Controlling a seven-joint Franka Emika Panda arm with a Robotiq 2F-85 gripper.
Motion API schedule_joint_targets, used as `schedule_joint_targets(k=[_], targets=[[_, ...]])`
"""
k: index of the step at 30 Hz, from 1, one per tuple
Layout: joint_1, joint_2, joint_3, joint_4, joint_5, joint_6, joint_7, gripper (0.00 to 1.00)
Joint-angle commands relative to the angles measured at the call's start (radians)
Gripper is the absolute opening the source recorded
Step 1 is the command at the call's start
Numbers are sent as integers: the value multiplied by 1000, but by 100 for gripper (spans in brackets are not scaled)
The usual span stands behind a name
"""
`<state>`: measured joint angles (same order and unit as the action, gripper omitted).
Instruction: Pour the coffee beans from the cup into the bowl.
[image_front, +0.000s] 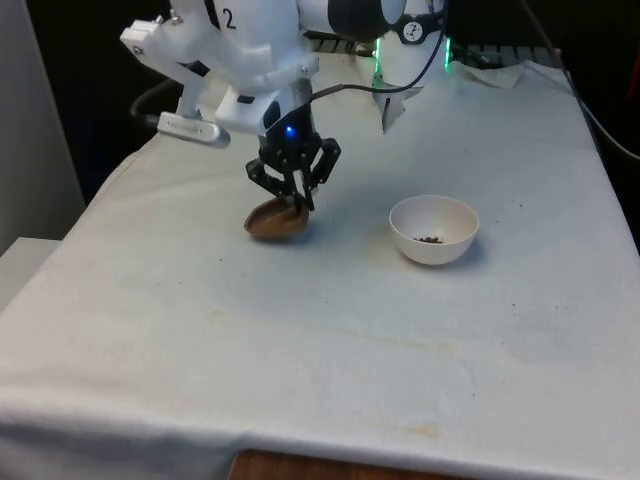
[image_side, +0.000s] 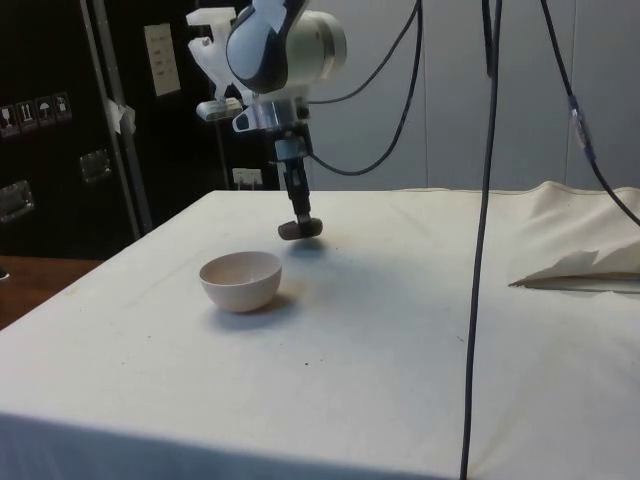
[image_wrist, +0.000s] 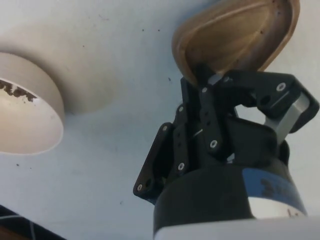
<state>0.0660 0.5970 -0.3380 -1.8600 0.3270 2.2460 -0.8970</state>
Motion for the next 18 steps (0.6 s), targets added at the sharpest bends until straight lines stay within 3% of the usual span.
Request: schedule_joint_targets(k=[1, 4, 5, 6, 14, 15, 18], targets=[[2, -11, 5, -17, 8, 33, -5, 1], [1, -18, 10, -31, 8, 57, -5, 1], [0, -10, 8, -20, 1, 35, 0, 1], [1, -21, 13, -38, 8, 67, -4, 1], [5, -38, 17, -67, 3, 115, -1, 1], [1, -31, 18, -56, 1, 95, 0, 1], [7, -46, 19, -85, -1, 146, 1, 1]])
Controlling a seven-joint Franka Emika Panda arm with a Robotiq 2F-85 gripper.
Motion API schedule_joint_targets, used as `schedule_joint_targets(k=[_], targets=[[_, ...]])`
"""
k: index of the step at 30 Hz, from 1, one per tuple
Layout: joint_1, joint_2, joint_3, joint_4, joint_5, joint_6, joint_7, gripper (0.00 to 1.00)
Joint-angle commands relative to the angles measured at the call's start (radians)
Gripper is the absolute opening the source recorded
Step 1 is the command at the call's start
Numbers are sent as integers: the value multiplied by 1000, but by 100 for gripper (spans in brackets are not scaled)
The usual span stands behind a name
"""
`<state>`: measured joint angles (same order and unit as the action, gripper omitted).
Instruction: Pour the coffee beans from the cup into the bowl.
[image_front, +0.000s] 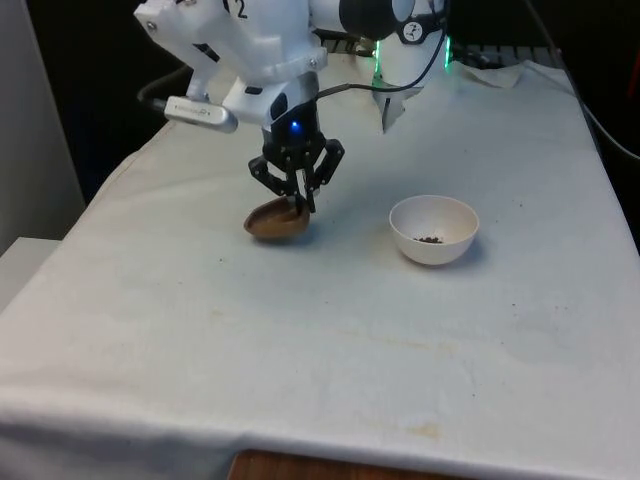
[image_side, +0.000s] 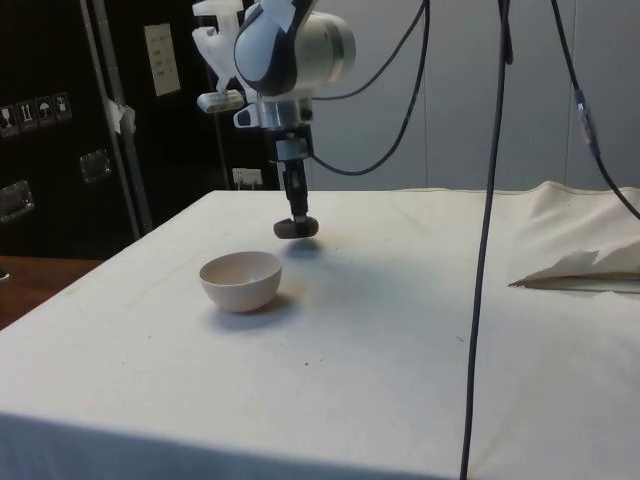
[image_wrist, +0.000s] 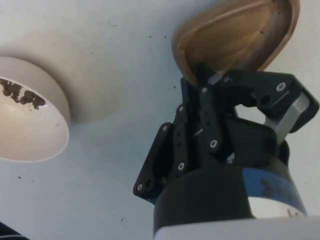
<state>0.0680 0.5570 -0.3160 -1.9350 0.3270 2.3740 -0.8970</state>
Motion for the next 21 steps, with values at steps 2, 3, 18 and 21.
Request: schedule_joint_targets(k=[2, 3, 18, 21], targets=[[4, -8, -1, -18, -1, 35, 0, 1], [4, -10, 0, -22, -1, 43, 0, 1], [7, -21, 10, -64, -2, 140, 1, 1], [4, -23, 14, -69, 2, 146, -2, 5]])
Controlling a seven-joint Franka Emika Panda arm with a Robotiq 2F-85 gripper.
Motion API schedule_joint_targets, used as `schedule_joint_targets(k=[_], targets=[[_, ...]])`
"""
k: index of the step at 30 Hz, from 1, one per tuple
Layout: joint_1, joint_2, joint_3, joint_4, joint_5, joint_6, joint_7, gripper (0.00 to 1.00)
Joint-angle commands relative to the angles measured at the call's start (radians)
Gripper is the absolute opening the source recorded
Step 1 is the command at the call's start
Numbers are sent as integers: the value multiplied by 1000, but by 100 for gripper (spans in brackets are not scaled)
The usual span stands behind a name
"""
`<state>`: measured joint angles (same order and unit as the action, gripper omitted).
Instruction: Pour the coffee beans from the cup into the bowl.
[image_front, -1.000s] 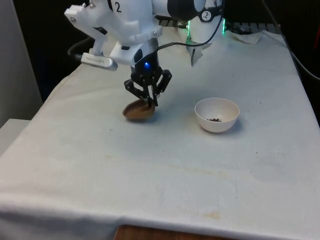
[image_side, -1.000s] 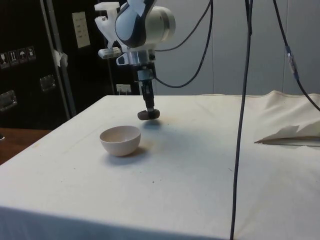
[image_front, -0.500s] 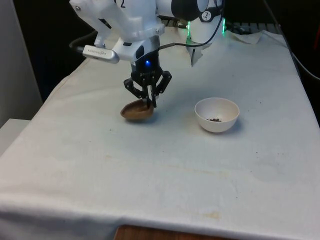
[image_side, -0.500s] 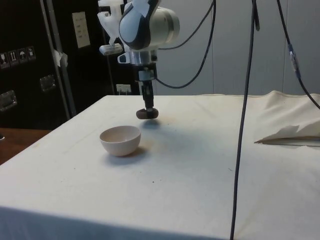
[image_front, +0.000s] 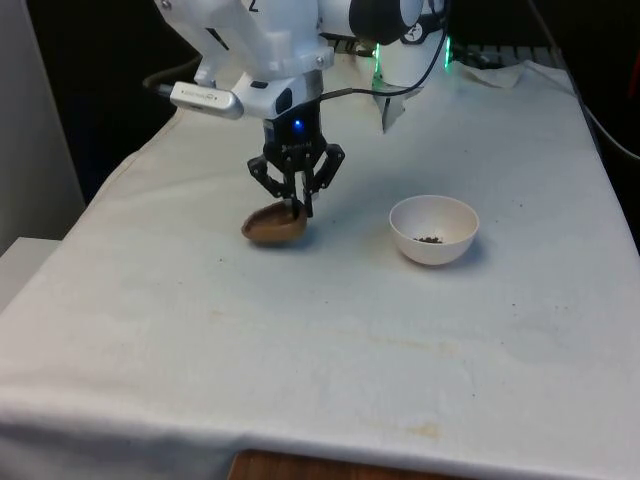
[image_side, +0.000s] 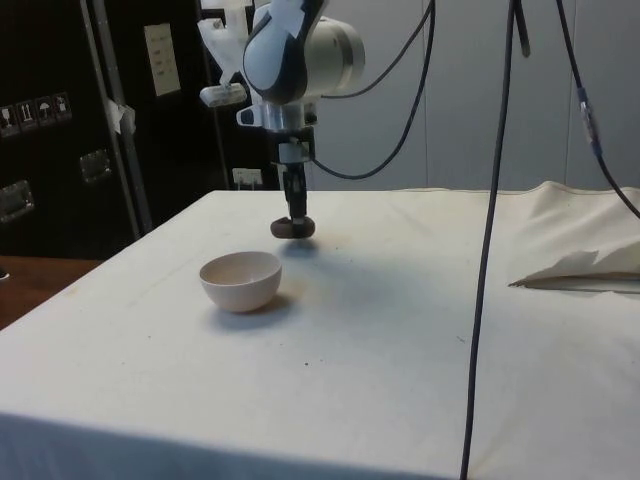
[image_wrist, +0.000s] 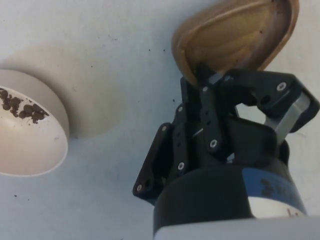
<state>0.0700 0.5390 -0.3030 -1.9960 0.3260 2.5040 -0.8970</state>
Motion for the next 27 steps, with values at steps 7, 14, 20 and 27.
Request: schedule_joint_targets(k=[7, 14, 20, 27], targets=[[0, -5, 4, -8, 5, 17, -4, 40], [-1, -5, 5, -8, 6, 17, -5, 79], [-1, -16, 2, -9, 3, 5, -4, 100], [-1, -46, -1, -17, -2, -9, -1, 100]])
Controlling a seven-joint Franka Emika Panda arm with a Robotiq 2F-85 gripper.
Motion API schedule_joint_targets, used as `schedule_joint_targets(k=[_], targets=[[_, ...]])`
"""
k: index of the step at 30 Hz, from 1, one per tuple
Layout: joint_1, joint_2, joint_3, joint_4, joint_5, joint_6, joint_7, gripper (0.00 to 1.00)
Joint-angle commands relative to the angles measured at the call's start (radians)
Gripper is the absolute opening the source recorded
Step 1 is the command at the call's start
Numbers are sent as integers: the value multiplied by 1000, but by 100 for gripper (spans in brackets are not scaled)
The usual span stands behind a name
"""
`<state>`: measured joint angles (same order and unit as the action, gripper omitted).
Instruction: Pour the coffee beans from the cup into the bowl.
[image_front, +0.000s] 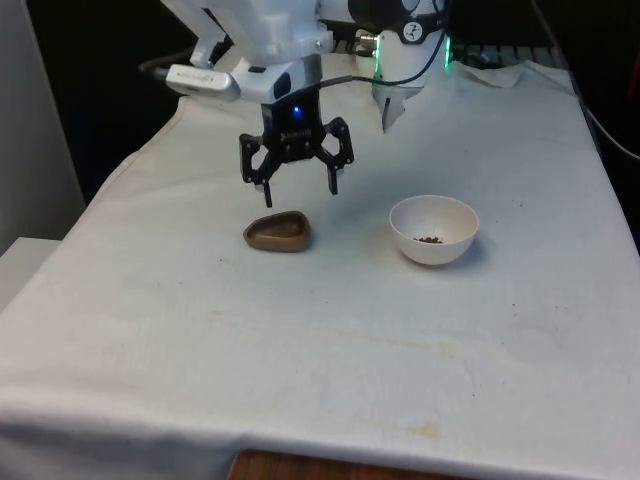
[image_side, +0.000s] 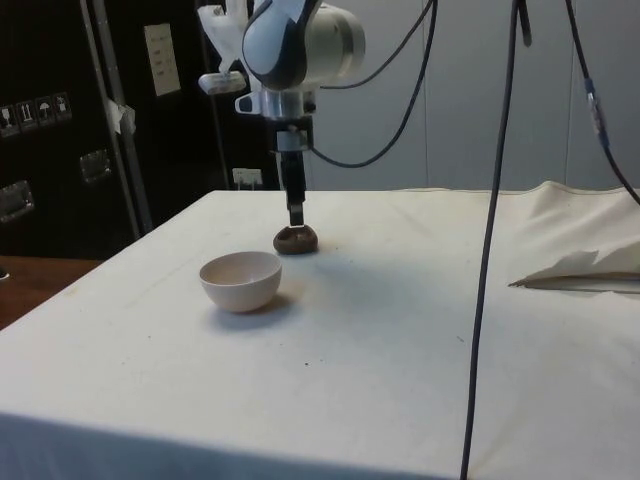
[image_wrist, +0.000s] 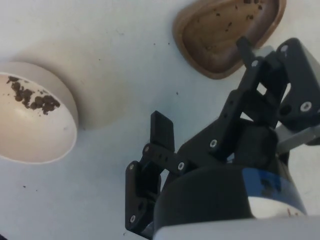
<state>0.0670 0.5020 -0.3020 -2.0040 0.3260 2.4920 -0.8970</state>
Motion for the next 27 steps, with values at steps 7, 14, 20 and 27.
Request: schedule_joint_targets(k=[7, 14, 20, 27], targets=[[6, -44, -6, -23, -12, -7, 7, 100], [0, -73, 0, -22, -17, -26, 7, 100], [8, -116, -8, -41, -40, -40, 22, 100], [7, -144, -7, -51, -48, -47, 24, 100]])
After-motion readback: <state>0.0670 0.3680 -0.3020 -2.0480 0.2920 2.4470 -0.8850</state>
